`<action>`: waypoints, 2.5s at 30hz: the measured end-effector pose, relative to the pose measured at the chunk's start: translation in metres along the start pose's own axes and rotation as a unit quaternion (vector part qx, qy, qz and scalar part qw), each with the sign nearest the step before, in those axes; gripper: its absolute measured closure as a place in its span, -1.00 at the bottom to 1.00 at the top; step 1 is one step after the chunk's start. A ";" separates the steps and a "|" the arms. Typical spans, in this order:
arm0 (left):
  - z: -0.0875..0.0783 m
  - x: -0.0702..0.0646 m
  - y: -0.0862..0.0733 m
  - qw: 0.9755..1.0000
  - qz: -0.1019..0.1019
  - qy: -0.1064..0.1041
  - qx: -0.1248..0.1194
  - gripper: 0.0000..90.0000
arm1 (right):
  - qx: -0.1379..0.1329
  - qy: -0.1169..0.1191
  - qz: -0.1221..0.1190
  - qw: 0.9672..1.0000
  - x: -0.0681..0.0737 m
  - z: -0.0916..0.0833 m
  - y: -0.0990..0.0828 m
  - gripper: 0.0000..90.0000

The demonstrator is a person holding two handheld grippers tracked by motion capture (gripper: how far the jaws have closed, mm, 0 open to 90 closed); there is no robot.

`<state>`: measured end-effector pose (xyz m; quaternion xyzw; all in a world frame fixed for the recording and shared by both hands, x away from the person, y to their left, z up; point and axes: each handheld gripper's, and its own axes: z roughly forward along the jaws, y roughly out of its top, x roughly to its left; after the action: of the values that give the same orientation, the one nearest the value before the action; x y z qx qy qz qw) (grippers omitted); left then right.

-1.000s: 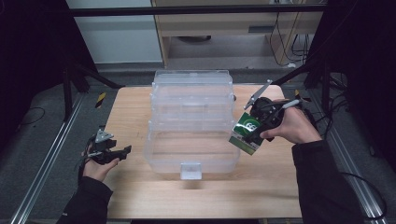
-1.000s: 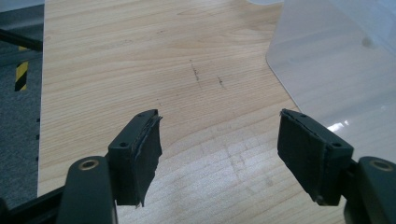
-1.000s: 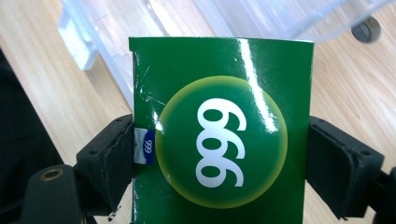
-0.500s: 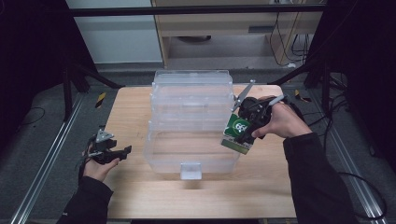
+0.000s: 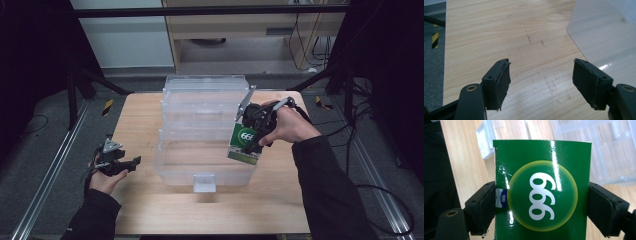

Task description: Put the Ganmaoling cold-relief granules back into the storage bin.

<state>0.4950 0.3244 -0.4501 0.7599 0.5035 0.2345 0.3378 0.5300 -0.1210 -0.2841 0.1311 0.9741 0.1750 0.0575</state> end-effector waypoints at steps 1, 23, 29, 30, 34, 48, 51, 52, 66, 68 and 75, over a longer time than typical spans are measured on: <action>0.000 0.000 0.000 1.000 0.000 0.000 -0.001 -0.35 | -0.001 0.003 -0.003 1.000 0.000 0.001 0.002 -0.61; 0.003 -0.001 0.000 1.000 0.002 -0.002 0.003 -0.35 | 0.028 0.017 -0.088 0.996 0.003 0.034 0.013 -0.61; 0.002 -0.001 0.000 1.000 0.003 -0.002 0.003 -0.35 | 0.036 0.022 -0.104 0.994 0.003 0.039 0.011 -0.61; 0.003 -0.001 0.000 1.000 0.003 -0.002 0.004 -0.35 | 0.037 0.023 -0.107 0.993 0.003 0.040 0.011 -0.61; 0.003 -0.001 0.000 1.000 0.005 -0.002 0.006 -0.35 | 0.038 0.020 -0.120 0.992 0.002 0.046 0.009 -0.61; 0.004 -0.001 -0.001 1.000 0.007 -0.003 0.008 -0.35 | 0.037 0.020 -0.142 0.989 -0.002 0.049 0.008 -0.61; 0.004 -0.001 -0.001 1.000 0.007 -0.002 0.009 -0.35 | 0.037 0.022 -0.143 0.989 -0.003 0.051 0.008 -0.61; 0.004 -0.001 -0.001 1.000 0.008 -0.002 0.009 -0.35 | 0.038 0.022 -0.144 0.989 -0.003 0.052 0.008 -0.61; 0.005 -0.002 -0.001 1.000 0.007 -0.003 0.010 -0.35 | 0.051 0.027 -0.146 0.988 -0.005 0.073 0.006 -0.61; 0.005 -0.002 -0.001 1.000 0.008 -0.004 0.013 -0.35 | 0.049 0.026 -0.148 0.987 -0.005 0.073 0.005 -0.62; 0.006 -0.004 -0.002 1.000 0.009 -0.004 0.015 -0.35 | 0.050 0.016 -0.145 0.988 -0.002 0.074 0.004 -0.61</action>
<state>0.4972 0.3197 -0.4556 0.7699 0.4990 0.2272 0.3265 0.5445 -0.0939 -0.3511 -0.0118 0.9911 0.1182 0.0606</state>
